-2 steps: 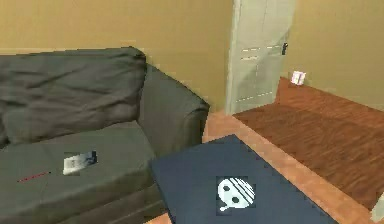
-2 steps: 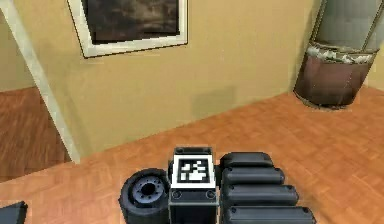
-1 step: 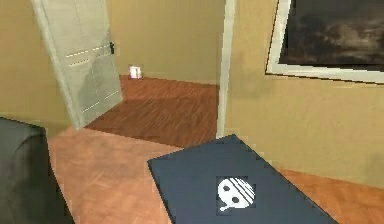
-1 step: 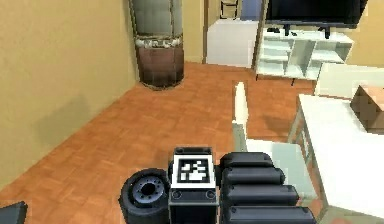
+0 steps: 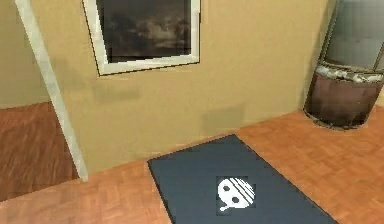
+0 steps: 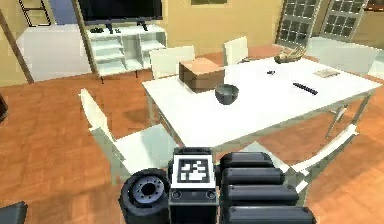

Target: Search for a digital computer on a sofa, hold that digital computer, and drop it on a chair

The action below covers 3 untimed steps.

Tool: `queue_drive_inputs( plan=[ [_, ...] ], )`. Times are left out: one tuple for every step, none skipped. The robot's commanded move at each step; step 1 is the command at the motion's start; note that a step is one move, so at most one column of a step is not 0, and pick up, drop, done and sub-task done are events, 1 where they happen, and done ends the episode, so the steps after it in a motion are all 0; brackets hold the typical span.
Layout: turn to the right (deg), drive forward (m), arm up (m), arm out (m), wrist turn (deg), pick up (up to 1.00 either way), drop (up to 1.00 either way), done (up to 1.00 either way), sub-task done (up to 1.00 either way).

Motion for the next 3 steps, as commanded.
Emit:
queue_drive_inputs(
  plan=[
    [45.0, 0.0, 0.0, 0.0, 0.0, 0.0, 0.0, 0.0, 0.0],
    [36.0, 0.0, 0.0, 0.0, 0.0, 0.0, 0.0, 0.0, 0.0],
    [0.0, 0.45, 0.0, 0.0, 0.0, 0.0, 0.0, 0.0, 0.0]
  ],
)
